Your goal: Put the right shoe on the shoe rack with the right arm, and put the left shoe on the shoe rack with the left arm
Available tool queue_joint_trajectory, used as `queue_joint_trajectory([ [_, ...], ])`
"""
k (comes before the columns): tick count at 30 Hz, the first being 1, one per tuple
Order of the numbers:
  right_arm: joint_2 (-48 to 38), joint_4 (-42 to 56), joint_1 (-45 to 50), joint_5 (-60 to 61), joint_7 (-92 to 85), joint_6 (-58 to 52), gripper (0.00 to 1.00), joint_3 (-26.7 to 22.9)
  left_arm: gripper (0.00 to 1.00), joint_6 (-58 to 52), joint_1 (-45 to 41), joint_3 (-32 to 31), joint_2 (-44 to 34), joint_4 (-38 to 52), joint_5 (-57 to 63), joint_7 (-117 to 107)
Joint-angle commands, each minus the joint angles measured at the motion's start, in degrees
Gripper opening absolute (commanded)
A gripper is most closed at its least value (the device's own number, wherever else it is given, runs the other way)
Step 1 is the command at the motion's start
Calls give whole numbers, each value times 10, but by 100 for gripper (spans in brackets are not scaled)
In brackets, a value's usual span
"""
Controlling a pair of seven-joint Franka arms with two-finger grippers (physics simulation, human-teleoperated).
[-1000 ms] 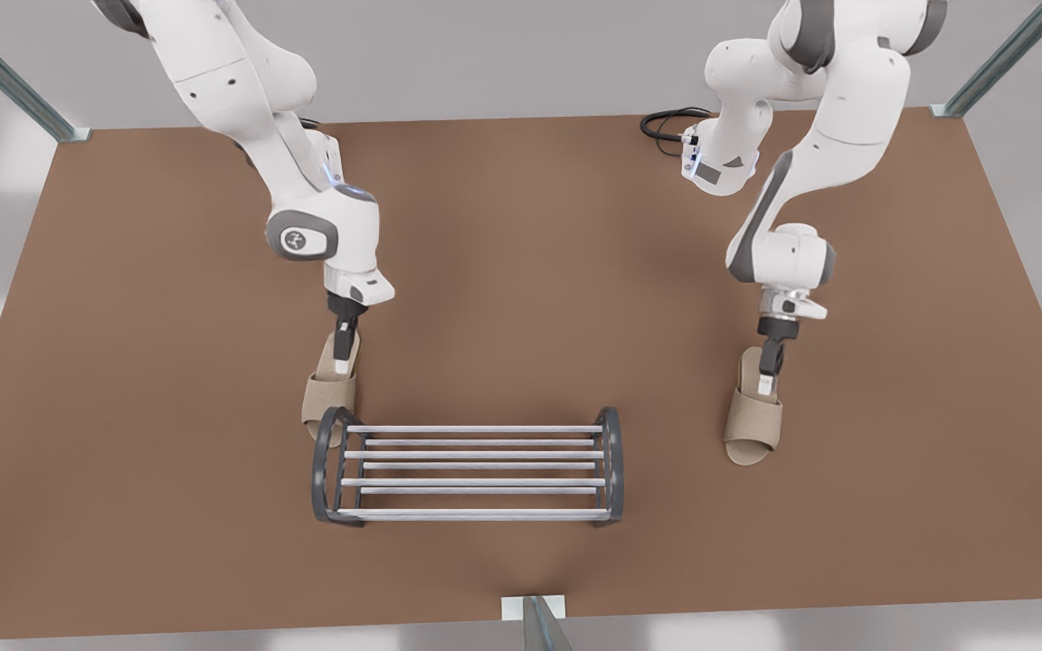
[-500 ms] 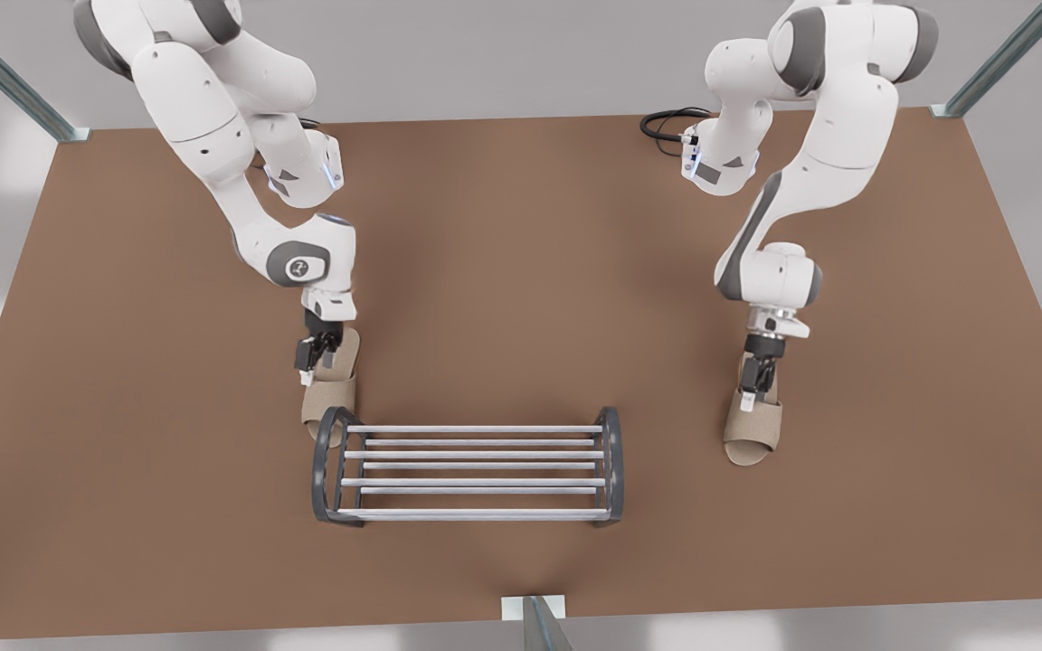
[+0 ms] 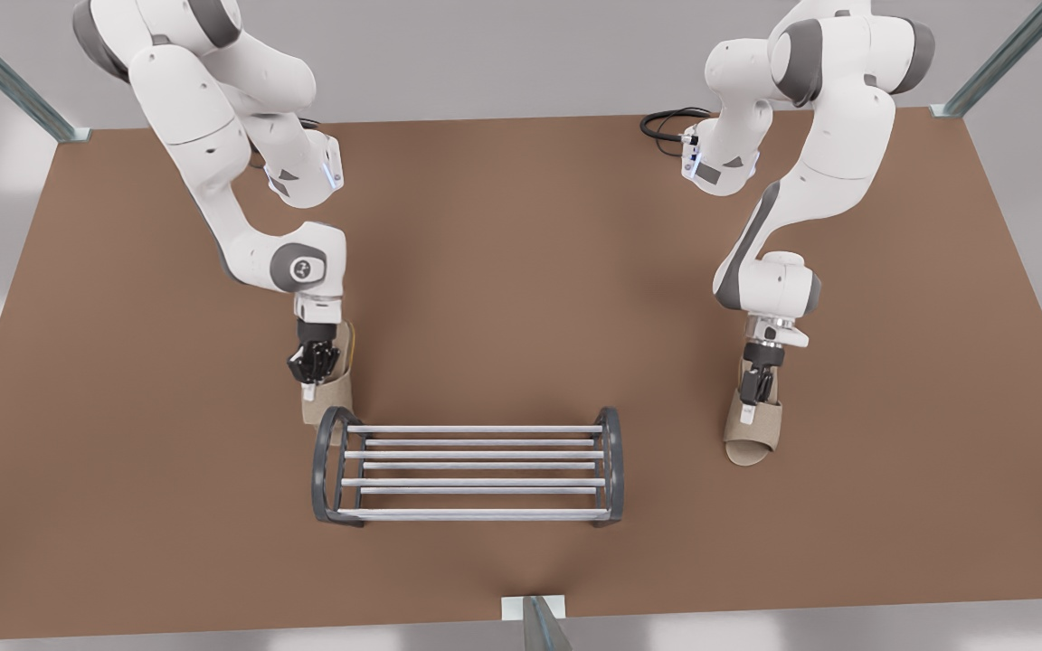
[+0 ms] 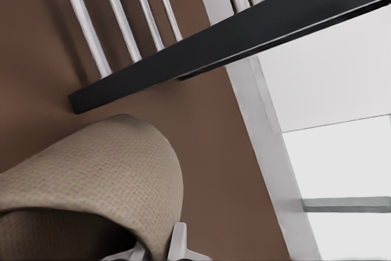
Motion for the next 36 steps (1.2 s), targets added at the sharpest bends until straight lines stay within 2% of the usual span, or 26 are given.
queue_joint_trajectory([
  [1, -21, 5, -5, -5, 162, 30, 21, 0, 74, 1, 0, 0, 0, 1, -14, -8],
  [2, -37, 12, -16, -5, 133, 58, 21, -9, 75, 1, 0, -1, 0, 1, -14, -8],
  [5, -106, 83, -26, -3, -4, 258, 21, -88, 75, 1, 0, 0, 6, 3, -14, -8],
  [7, -139, 128, -26, -1, -100, 367, 21, -137, 66, 1, 0, 0, 6, 5, -15, -9],
  [9, -180, 138, -18, 0, -139, 394, 21, -140, 62, 1, 1, 0, 6, 6, -15, -9],
  [10, -193, 148, -10, 9, -203, 400, 21, -135, 62, 1, 1, 0, 6, 6, -15, -12],
  [12, -200, 161, 19, 11, -224, 401, 21, -120, 61, 1, 1, 0, 6, 6, -14, -14],
  [13, -200, 171, 36, 18, -249, 395, 21, -117, 57, 1, 1, 0, 7, 6, -15, -15],
  [15, -198, 185, 77, 45, -308, 383, 21, -117, 57, 1, 1, 0, 7, 7, -14, -16],
  [17, -191, 196, 87, 128, -362, 359, 21, -99, 57, 1, 1, 0, 8, 7, -15, -16],
  [22, -168, 194, 95, 365, -607, 217, 21, -39, 58, 1, 1, 0, 20, 14, -15, -20],
  [23, -156, 195, 99, 396, -646, 163, 21, -21, 54, 0, 1, 0, 22, 14, -15, -21],
  [25, -137, 206, 110, 414, -729, 118, 21, -20, 54, 0, 1, 0, 24, 15, -18, -21],
  [27, -125, 224, 125, 488, -852, 54, 21, -20, 54, 0, 2, -1, 23, 15, -18, -21],
  [31, -104, 250, 132, 483, -911, -20, 21, -20, 52, -6, 3, 0, 18, 43, -18, -58],
  [34, -89, 262, 132, 465, -908, -24, 21, -20, 51, -8, 3, 0, 6, 61, -18, -88],
  [36, -79, 271, 132, 470, -925, -11, 21, -20, 40, -15, 2, 0, 1, 61, -18, -88],
])
